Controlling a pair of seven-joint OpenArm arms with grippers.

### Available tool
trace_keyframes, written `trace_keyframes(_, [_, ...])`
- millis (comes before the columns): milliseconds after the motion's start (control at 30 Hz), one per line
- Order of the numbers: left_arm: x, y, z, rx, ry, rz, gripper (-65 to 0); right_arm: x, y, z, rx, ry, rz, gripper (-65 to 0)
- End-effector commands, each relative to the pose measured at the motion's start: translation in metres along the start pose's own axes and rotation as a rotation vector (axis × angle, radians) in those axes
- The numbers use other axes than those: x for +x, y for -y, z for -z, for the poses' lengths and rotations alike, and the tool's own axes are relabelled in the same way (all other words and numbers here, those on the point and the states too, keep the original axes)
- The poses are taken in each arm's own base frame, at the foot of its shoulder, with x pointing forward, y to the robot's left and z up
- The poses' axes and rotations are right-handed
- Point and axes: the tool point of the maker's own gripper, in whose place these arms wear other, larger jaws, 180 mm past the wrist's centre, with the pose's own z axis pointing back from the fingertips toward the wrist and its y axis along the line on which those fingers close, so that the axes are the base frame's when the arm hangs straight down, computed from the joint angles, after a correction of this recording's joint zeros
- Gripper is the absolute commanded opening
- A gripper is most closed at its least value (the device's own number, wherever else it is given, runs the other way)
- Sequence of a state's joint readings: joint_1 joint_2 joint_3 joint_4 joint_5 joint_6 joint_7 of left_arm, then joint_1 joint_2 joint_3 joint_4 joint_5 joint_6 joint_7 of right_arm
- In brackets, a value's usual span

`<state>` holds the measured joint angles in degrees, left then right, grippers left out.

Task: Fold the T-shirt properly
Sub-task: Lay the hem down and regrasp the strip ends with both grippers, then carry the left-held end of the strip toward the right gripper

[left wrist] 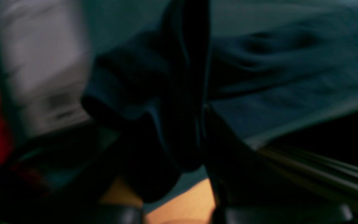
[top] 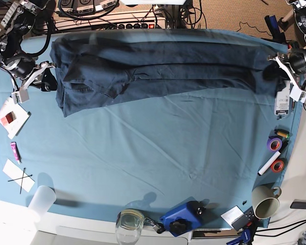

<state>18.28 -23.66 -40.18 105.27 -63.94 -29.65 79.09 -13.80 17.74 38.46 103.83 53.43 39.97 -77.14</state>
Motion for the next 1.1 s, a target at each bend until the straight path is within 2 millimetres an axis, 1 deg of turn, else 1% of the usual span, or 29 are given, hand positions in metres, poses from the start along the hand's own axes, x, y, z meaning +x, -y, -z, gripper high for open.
trace_keyframes(0, [0.014, 0.012, -0.006, -0.041, 0.046, 0.043, -65.0, 0.015, 0.002, -0.005, -0.003, 0.048, -0.022, -51.8])
trace_keyframes(133, [0.022, 0.046, -0.008, -0.111, 0.089, 0.119, -65.0, 0.015, 0.002, -0.005, -0.003, 0.049, -0.022, -51.8])
trace_keyframes(200, [0.02, 0.063, -0.008, -0.133, 0.09, 0.158, -65.0, 0.015, 0.002, -0.005, -0.003, 0.049, -0.023, -51.8])
trace_keyframes(333, [0.017, 0.106, -0.003, -0.208, 0.102, 0.26, -65.0, 0.015, 0.002, -0.005, -0.005, 0.047, -0.023, -51.8])
trace_keyframes(400, [0.018, 0.122, 0.004, -0.245, 0.116, 0.282, -65.0, 0.015, 0.002, -0.005, -0.005, 0.047, -0.023, -51.8])
trace_keyframes(633, [0.026, 0.166, 0.04, -0.318, 0.129, 0.326, -65.0, 0.015, 0.002, -0.005, -0.006, 0.046, -0.023, -51.8])
trace_keyframes(733, [0.029, 0.189, 0.049, -0.37, 0.153, 0.332, -65.0, 0.015, 0.002, -0.005, -0.006, 0.046, -0.023, -51.8])
trace_keyframes(867, [0.028, 0.219, 0.059, -0.444, 0.165, 0.327, -65.0, 0.014, 0.003, -0.005, -0.009, 0.043, -0.024, -51.8])
trace_keyframes(1067, [0.027, 0.25, 0.086, -0.479, 0.145, 0.299, -65.0, 0.014, 0.003, -0.005, -0.011, 0.042, -0.024, -51.8])
